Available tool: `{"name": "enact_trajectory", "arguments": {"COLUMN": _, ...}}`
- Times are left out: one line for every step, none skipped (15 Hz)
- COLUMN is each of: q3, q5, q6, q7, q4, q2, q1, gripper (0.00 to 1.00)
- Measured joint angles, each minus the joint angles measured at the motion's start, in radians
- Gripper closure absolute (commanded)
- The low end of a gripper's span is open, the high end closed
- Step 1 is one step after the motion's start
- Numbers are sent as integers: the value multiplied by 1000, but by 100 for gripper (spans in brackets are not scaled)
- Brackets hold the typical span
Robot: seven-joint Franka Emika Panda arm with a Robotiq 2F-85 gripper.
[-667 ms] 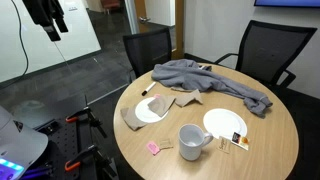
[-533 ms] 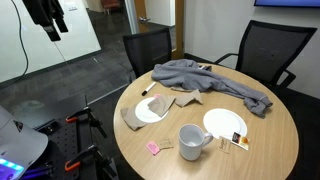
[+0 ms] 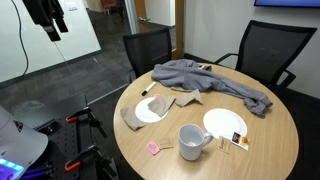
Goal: Take the marker from the table and place in the white cup
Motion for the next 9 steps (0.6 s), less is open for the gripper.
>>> {"name": "enact_trajectory", "arguments": {"q3": 0, "q5": 0, "q6": 0, "q7": 0, "q4": 0, "q2": 0, "q1": 0, "gripper": 0}}
{"name": "enact_trajectory", "arguments": {"q3": 0, "q5": 0, "q6": 1, "q7": -1, "q4": 0, "q2": 0, "q1": 0, "gripper": 0}}
{"name": "enact_trajectory", "arguments": {"q3": 0, "q5": -2, "q6": 4, "q7": -5, "q4": 0, "q2": 2, "q1": 0, "gripper": 0}}
{"name": "enact_trajectory", "arguments": {"q3": 1, "q5": -5, "q6": 11, "q7": -10, "q4": 1, "q2": 5, "q1": 0, "gripper": 0}}
{"name": "enact_trajectory", "arguments": {"q3": 2, "q5": -11, "q6": 19, "q7": -19, "q4": 4, "q2": 13, "q1": 0, "gripper": 0}}
{"name": "enact_trajectory", "arguments": {"q3": 4, "q5": -23, "q6": 30, "q7": -27, "q4": 7, "q2": 24, "q1": 0, "gripper": 0}}
{"name": "enact_trajectory", "arguments": {"q3": 7, "q5": -38, "q6": 46, "q7": -33, "q4": 11, "q2": 40, "q1": 0, "gripper": 0}}
{"name": "enact_trajectory", "arguments": {"q3": 10, "q5": -53, "q6": 68, "q7": -44, "q4": 15, "q2": 60, "q1": 0, "gripper": 0}}
{"name": "enact_trajectory", "arguments": {"q3": 12, "q5": -69, "q6": 93, "q7": -51, "q4": 20, "q2": 83, "q1": 0, "gripper": 0}}
